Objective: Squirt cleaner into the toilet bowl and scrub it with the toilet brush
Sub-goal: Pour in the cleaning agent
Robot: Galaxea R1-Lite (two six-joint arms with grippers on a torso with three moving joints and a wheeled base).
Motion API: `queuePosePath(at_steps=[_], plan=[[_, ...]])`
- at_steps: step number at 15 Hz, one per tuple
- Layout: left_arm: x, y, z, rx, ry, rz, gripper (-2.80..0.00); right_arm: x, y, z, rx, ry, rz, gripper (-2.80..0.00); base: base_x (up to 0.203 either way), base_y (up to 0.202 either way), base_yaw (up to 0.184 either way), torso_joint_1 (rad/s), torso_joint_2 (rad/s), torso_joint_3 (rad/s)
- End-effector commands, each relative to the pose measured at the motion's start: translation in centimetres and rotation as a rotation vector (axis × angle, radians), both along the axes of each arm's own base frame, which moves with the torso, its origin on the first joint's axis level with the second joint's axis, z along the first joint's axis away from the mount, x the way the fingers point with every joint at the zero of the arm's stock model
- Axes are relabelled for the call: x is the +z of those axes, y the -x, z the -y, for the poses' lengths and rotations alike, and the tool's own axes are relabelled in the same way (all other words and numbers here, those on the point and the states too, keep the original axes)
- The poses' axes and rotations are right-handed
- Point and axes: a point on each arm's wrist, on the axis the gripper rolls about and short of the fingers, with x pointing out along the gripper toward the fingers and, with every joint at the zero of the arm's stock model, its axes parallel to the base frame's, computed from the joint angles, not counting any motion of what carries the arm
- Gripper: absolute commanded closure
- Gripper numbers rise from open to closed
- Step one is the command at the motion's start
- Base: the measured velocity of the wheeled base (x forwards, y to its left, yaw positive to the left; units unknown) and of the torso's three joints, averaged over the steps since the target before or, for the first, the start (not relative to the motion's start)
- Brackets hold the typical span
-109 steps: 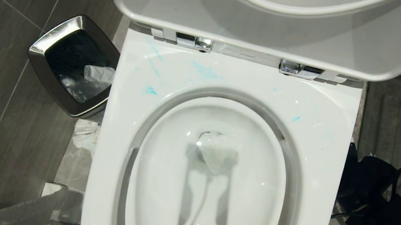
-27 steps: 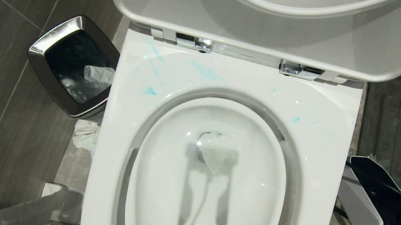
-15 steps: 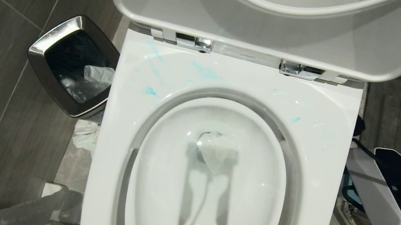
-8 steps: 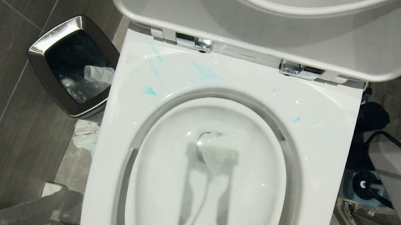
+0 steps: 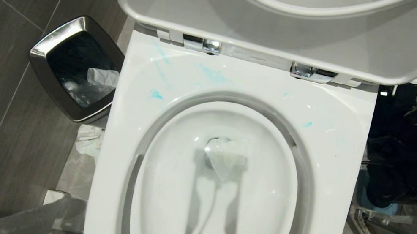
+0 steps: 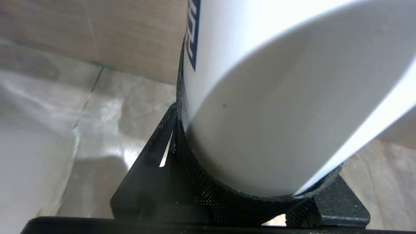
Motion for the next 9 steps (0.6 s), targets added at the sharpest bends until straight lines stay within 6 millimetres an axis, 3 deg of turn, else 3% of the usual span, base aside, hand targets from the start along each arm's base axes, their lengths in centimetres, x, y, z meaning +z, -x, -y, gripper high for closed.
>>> queuePosePath(at_steps=[1,5,9], plan=[[-0.2,-0.1,0.0,0.001,0.000,-0.007,0.00,2.2,2.9,0.1,0.003,-0.003,0.026,0.00,0.000,0.000,0.000,0.000,0.00,0.000],[-0.2,-0.1,0.0,0.000,0.000,-0.007,0.00,1.8,7.8,-0.7,0.046,-0.010,-0.055,0.00,0.000,0.000,0.000,0.000,0.00,0.000],[-0.2,-0.1,0.0,0.001,0.000,-0.007,0.00,0.1,12.5,-1.1,0.093,-0.005,-0.162,0.00,0.000,0.000,0.000,0.000,0.00,0.000]])
